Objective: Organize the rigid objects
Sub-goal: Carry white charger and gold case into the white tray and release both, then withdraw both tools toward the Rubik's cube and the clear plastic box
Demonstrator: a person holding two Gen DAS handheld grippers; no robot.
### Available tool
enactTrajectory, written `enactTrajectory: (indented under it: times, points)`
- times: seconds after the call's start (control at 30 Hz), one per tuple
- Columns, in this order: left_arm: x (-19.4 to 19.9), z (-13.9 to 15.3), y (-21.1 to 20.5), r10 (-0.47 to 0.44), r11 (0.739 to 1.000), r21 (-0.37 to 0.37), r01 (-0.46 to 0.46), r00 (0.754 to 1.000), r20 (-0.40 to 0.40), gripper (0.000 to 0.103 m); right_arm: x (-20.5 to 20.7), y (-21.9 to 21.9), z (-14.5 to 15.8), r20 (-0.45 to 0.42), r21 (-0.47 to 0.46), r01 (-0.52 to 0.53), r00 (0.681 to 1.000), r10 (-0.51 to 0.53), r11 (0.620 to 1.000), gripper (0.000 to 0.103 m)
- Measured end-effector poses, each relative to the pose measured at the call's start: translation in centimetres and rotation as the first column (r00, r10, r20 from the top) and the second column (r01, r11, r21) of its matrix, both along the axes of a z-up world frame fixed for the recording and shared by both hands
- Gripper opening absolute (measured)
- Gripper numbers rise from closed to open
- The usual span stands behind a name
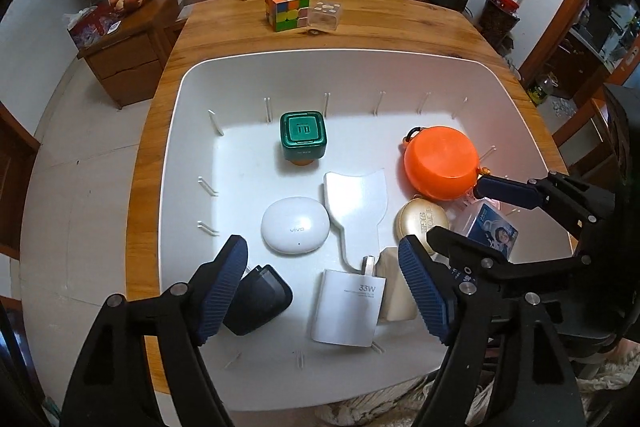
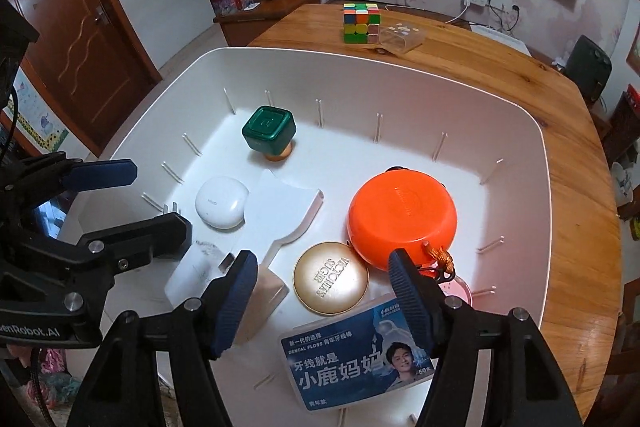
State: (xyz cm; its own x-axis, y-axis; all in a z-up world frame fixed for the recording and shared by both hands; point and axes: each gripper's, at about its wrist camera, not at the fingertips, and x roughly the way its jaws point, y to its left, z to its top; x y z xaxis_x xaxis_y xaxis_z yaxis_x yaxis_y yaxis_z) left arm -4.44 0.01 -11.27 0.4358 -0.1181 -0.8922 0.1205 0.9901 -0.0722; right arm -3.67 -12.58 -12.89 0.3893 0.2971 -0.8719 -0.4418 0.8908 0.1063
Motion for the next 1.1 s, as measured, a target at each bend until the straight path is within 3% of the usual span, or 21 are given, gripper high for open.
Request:
enactTrajectory:
  times: [0.7, 1.03, 1.1]
  points:
    - [1.1, 1.4, 0.1, 0.007, 1.0, 0.02, -0.008, 0.998, 0.061, 0.081, 0.2, -0.1, 1.3, 0.07, 0.01, 0.018, 0.997, -0.019, 1.0, 0.069]
    - [3.5, 3.5, 0.3, -0.011, 0.998, 0.063, 0.004, 0.994, 0.11, 0.081, 0.8, -0.9, 4.7, 0.17, 0.072, -0.001, 0.985, -0.012, 0.997, 0.069]
    - [4.2, 4.0, 0.4, -0.018, 0.997, 0.072, 0.009, 0.993, 0.121, 0.081, 0.9, -0.4, 5.4, 0.191, 0.045, -0.027, 0.981, 0.018, 0.999, 0.069]
